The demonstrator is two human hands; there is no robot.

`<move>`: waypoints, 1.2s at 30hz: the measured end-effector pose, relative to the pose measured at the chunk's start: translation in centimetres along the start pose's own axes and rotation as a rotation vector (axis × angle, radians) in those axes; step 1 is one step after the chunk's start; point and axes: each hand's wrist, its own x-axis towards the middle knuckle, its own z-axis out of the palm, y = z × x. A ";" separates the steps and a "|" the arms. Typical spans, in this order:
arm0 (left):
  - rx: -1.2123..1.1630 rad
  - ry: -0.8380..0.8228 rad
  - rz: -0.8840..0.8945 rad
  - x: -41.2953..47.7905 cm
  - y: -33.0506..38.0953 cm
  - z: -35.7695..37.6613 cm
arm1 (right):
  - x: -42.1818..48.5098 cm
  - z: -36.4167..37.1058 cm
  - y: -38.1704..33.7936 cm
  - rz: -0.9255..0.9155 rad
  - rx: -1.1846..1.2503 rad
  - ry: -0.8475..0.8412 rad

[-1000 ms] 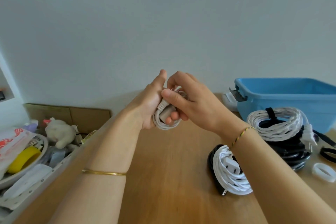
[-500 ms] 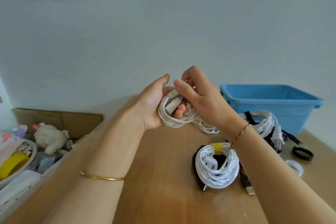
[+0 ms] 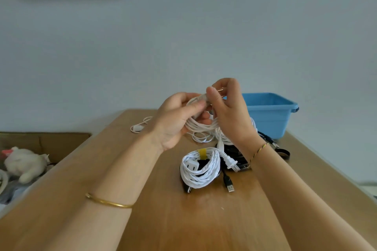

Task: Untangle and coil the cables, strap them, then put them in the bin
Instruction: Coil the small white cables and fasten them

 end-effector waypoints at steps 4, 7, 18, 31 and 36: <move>-0.041 0.059 0.052 0.4 -1.4 3.2 | -0.7 -1.7 0.9 0.034 -0.080 0.077; 0.060 0.139 0.079 1.3 -2.7 5.4 | -1.1 -2.9 1.2 0.036 -0.131 0.144; 0.136 0.216 0.035 3.1 -5.3 8.9 | -3.0 -11.6 3.9 0.451 -0.183 0.215; 0.121 0.165 -0.001 3.1 -6.2 7.8 | -6.2 -13.7 6.9 0.710 -1.003 -0.413; 0.097 0.178 -0.022 2.9 -5.7 7.2 | -5.6 -13.5 3.3 0.597 -0.922 -0.648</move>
